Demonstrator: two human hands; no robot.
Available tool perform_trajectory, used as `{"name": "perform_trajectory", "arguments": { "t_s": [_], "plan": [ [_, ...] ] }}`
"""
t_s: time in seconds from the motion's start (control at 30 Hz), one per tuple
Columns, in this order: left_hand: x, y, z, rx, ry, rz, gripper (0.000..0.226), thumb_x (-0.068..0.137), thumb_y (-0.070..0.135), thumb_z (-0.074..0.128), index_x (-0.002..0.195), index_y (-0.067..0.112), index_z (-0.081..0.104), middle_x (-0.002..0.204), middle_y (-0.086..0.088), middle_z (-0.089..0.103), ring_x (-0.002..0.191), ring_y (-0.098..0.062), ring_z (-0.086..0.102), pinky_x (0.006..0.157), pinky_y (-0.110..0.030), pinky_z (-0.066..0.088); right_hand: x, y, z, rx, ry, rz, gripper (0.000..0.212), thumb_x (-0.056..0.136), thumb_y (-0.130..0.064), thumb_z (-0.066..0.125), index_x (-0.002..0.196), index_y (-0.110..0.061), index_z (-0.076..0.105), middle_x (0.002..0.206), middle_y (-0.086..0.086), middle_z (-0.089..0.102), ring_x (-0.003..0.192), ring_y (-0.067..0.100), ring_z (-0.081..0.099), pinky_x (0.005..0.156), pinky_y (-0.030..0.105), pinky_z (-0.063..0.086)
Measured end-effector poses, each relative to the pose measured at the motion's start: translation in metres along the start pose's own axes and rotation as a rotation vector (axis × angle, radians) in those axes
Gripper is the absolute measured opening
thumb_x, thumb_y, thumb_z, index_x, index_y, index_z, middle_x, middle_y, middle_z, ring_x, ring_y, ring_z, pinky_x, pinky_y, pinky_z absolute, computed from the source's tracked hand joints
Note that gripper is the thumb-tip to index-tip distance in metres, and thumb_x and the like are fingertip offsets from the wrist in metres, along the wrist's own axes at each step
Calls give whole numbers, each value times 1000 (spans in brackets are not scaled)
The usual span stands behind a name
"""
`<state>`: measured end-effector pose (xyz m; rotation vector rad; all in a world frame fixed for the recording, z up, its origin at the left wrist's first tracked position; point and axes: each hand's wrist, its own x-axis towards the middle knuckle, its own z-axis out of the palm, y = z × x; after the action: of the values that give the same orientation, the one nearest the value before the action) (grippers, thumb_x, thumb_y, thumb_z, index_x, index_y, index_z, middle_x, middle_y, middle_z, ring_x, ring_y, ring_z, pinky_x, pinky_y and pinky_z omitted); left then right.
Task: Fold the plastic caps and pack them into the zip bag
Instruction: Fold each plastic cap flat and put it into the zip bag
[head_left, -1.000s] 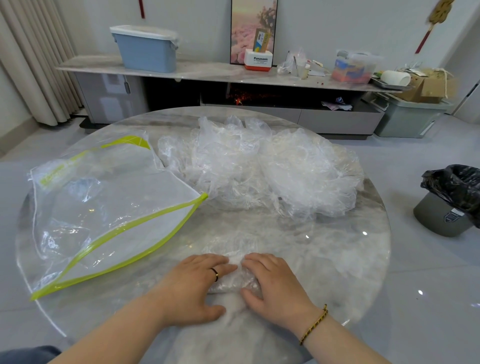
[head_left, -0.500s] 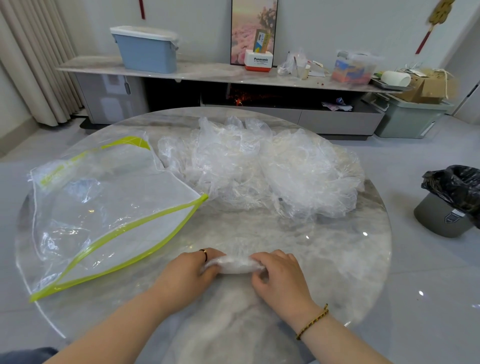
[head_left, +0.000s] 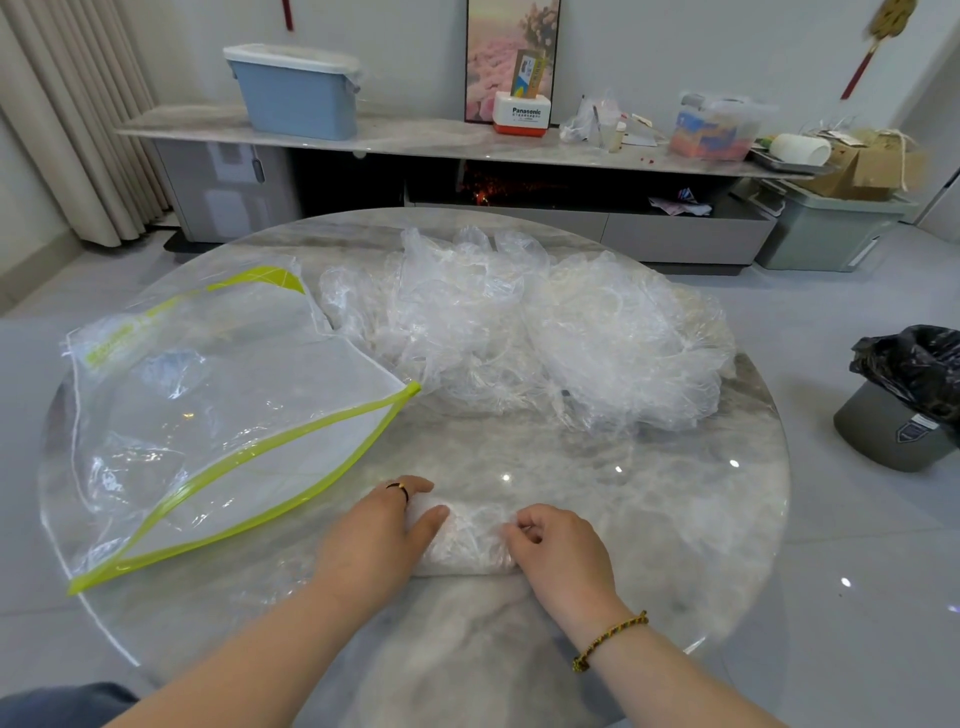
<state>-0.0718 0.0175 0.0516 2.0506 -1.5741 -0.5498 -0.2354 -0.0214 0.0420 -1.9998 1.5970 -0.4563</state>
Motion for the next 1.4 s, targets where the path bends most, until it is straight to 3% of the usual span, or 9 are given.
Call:
{"name": "perform_trajectory", "arguments": {
  "t_s": [0.2,0.47,0.63,0.77,0.9,0.97,1.1,1.27,1.4],
  "plan": [
    [0,5,1,200,-104,36,47,87,46,55,130,29,44,128,7,50,120,-9,45,92,-19,35,-1,-5,-5,-70,5,3,20,93,-35,47,97,-24,64,72,-15,58,76,8,55,80,20,40],
    [2,7,2,378,-178,60,36,93,41,45,125,25,50,124,5,54,119,-14,44,93,-20,29,7,-2,-17,296,34,132,13,89,-28,57,96,-23,46,71,-11,45,62,2,44,59,12,36],
    [9,2,2,-179,-84,-113,24,92,23,53,70,21,44,68,5,48,74,-20,53,60,-23,33,4,-7,-15,571,-75,267,14,92,-24,54,79,-17,52,76,-2,54,60,9,53,50,14,43],
    [5,8,-1,-566,-33,-130,25,86,10,62,65,16,50,56,7,48,47,1,45,49,-12,33,-4,-19,-5,900,-279,293,17,90,-17,56,100,-5,59,98,13,66,79,16,64,63,21,54],
    [0,14,1,-634,-63,-88,28,82,7,67,62,17,50,46,12,47,42,2,42,46,-9,33,-4,-27,0,982,-164,231,19,82,-16,66,89,1,63,88,17,70,80,21,65,80,38,53],
    [-2,15,0,-601,-60,-63,28,82,10,67,63,18,48,51,12,44,43,1,40,48,-10,33,-1,-32,1,910,-87,235,42,69,-32,72,82,7,59,81,16,64,77,26,61,82,47,50],
    [-5,14,-15,-498,66,-22,16,86,22,63,76,28,52,72,13,51,63,-2,47,58,-7,37,11,-37,3,911,-12,258,11,84,-11,62,77,-3,58,80,19,61,76,29,59,76,44,50],
    [2,-22,-55,136,539,325,28,77,36,47,86,17,66,93,0,66,87,-11,45,70,-21,38,17,-48,5,932,-22,226,6,86,-6,57,81,-7,53,75,11,52,70,19,48,60,26,41],
    [3,-48,-72,409,632,260,52,52,16,85,99,13,63,100,-15,66,94,-24,39,79,-39,42,16,-58,11,883,-99,175,15,87,-5,56,72,-9,54,69,4,56,61,13,52,52,16,43]
  ]
}}
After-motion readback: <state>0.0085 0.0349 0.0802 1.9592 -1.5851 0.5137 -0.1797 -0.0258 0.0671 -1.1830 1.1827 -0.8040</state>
